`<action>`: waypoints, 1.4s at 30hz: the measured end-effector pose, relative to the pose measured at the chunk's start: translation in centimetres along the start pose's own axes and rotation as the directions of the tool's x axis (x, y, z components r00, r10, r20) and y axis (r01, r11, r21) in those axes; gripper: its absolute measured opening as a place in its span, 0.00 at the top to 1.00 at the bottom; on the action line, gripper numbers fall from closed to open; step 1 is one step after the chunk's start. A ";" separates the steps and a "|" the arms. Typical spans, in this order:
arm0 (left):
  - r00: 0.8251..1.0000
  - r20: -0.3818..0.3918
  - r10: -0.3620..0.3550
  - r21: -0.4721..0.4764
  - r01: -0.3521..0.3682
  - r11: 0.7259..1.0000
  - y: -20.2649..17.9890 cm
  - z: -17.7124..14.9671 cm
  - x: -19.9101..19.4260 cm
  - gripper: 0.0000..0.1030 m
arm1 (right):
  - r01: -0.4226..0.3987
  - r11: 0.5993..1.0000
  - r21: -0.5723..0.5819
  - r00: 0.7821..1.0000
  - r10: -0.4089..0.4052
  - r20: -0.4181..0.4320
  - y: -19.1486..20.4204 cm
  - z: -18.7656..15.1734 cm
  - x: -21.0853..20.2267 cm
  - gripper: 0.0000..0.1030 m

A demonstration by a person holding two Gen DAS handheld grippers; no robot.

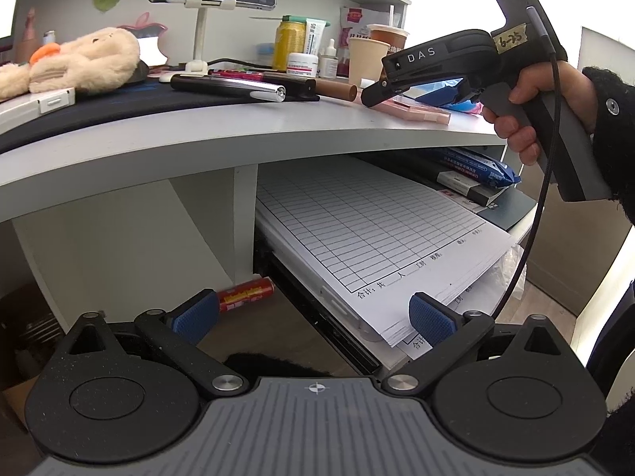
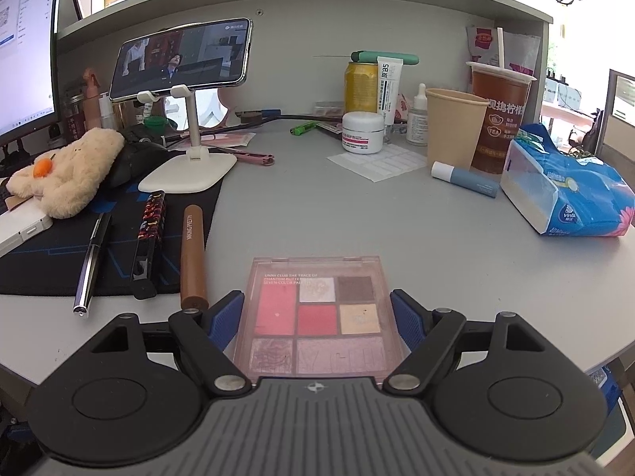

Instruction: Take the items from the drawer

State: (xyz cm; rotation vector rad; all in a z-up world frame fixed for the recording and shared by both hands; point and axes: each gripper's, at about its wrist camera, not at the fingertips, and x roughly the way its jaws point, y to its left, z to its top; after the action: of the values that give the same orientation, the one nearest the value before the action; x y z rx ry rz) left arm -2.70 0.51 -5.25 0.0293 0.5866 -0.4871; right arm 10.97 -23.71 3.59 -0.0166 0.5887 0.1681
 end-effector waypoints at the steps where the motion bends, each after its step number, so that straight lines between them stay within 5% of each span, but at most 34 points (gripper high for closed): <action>1: 1.000 -0.001 0.000 0.001 0.000 1.000 0.0 0.0 0.0 0.01 | 0.001 1.000 0.004 1.000 -0.001 0.001 0.0 0.0 0.0 0.26; 12: 1.000 -0.015 -0.004 0.024 0.004 1.000 -0.5 0.0 0.3 0.01 | -0.006 0.996 0.091 0.999 0.002 0.042 -1.4 -0.2 -1.4 0.19; 22: 0.999 -0.033 -0.025 0.048 0.026 0.999 -1.3 -0.2 0.7 0.01 | -0.008 0.989 0.148 0.990 -0.013 0.142 -3.3 -1.8 -6.6 0.17; 34: 0.998 -0.041 -0.038 0.093 0.042 0.995 -2.5 -0.2 0.7 0.01 | -0.025 0.994 -0.109 0.965 0.052 0.258 -3.6 -4.8 -11.7 0.13; 42: 0.997 -0.053 -0.056 0.121 0.062 0.991 -3.2 -0.3 0.6 0.05 | -0.045 0.977 -0.207 0.984 0.079 0.162 -4.3 -6.5 -12.5 0.13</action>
State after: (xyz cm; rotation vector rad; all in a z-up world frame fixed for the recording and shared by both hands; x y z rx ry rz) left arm -3.82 -2.53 -5.45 0.1417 0.6063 -0.5811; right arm -2.17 -30.31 4.97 -0.1798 0.4000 0.2873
